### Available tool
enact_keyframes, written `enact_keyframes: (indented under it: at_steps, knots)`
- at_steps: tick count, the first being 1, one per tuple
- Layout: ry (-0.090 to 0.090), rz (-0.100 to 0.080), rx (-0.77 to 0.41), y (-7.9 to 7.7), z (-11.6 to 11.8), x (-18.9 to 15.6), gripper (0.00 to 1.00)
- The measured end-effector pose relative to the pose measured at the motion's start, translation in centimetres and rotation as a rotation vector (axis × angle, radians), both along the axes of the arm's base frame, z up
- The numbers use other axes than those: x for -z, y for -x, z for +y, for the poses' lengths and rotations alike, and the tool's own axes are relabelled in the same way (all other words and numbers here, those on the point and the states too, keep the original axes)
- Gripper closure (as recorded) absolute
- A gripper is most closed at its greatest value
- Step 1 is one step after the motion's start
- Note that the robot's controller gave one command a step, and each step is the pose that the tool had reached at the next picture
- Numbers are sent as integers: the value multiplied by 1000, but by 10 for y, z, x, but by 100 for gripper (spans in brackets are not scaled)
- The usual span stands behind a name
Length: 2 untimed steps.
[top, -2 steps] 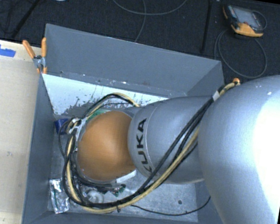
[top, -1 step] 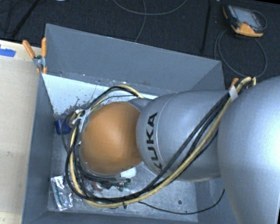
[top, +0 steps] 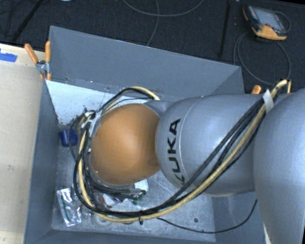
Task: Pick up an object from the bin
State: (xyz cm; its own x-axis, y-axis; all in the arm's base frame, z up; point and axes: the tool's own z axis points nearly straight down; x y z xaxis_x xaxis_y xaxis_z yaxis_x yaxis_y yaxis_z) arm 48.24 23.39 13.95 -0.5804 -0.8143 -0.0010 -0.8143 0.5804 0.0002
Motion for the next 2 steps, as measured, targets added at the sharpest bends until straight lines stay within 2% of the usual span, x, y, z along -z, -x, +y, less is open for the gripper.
enact_keyframes:
  at_steps: [2]
  knots:
    - [-1,-2,10,-1,2,-60,100]
